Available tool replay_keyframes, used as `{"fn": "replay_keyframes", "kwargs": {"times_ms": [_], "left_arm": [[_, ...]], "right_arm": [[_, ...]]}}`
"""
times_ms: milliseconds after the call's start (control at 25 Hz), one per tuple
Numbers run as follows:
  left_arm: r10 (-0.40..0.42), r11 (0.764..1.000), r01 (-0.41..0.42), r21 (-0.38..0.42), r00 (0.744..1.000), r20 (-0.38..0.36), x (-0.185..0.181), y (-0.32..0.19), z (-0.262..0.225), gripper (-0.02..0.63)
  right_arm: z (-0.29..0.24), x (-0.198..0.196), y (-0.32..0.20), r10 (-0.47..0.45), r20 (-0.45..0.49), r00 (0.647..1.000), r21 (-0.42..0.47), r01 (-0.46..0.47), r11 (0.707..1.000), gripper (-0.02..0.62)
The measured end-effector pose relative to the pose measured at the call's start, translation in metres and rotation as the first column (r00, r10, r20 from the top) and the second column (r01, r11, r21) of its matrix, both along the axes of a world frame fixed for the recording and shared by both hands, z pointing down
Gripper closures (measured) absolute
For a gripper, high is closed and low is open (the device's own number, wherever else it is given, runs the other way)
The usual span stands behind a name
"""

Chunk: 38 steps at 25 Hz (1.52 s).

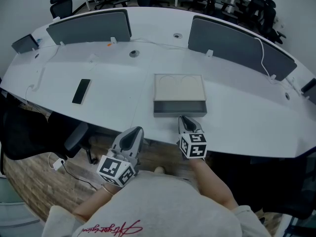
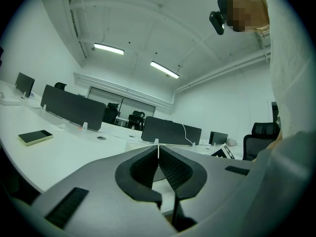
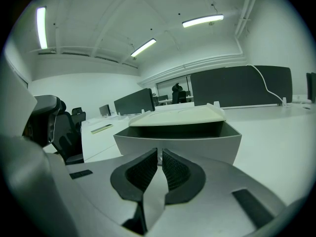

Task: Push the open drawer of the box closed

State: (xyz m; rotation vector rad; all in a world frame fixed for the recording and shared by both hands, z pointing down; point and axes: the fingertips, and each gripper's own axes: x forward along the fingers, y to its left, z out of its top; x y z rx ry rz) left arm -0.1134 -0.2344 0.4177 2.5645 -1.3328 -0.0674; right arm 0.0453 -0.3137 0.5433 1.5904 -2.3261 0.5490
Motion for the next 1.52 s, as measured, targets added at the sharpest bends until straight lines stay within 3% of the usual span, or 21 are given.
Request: {"fn": "replay_keyframes", "kwargs": {"times_ms": [1520], "left_arm": [[-0.026,1.000,0.026,-0.012,1.000,0.005,-0.019,-0.001,0.007,0.583]], "right_arm": [[0.000,0.002,-0.027,0.027,-0.011,1.000,0.000,-0.027,1.000,0.552]]}}
